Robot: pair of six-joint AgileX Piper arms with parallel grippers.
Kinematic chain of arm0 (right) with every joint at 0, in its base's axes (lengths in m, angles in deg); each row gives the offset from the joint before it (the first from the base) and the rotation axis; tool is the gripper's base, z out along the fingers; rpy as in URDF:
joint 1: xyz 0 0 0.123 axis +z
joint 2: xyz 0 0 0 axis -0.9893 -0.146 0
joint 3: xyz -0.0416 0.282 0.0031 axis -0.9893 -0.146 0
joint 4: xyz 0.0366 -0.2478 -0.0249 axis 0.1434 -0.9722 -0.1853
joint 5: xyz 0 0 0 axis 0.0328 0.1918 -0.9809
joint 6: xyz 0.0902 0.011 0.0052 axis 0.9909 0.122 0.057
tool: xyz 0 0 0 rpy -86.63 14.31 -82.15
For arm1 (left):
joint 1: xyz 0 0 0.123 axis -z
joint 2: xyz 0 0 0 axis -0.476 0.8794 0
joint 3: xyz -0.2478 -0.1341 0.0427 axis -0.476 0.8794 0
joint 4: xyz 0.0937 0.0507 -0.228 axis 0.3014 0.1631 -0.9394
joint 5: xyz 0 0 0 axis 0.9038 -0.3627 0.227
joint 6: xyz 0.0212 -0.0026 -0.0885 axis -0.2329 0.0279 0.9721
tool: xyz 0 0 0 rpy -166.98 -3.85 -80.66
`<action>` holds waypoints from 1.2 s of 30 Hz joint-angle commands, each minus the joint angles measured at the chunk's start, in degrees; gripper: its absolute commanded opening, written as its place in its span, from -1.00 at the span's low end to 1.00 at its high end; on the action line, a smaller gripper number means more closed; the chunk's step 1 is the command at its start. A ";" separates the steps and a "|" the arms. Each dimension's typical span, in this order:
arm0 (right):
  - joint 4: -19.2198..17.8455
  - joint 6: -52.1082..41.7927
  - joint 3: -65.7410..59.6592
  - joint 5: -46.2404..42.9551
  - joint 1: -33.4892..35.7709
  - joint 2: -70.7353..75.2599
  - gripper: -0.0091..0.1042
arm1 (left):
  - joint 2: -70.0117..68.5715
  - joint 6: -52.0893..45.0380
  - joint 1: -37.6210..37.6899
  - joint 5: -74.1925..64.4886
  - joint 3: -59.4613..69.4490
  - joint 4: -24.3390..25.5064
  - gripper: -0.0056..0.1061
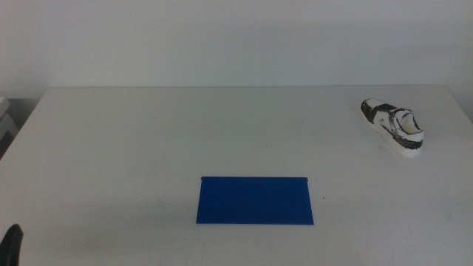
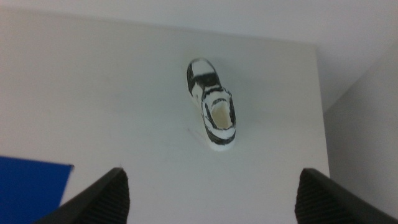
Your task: Use one arm to grab the shoe from the table and place it on the mat.
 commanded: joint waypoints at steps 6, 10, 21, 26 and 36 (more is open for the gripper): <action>-0.23 -4.49 19.06 4.72 -0.73 -17.58 0.78 | -0.39 0.34 0.22 4.68 0.29 -0.49 0.78; -0.19 -4.48 27.14 4.72 -1.13 -26.35 0.78 | -0.39 0.34 0.22 4.68 0.29 -0.49 0.78; -0.02 -10.80 40.15 4.05 -3.00 -45.19 0.78 | -0.39 0.34 0.22 4.68 0.29 -0.49 0.78; 0.30 -13.90 43.91 4.06 -3.35 -52.98 0.78 | -0.39 0.34 0.22 4.68 0.29 -0.49 0.78; 1.96 -16.10 44.81 4.20 -3.35 -61.81 0.78 | -0.39 0.34 0.22 4.68 0.29 -0.49 0.78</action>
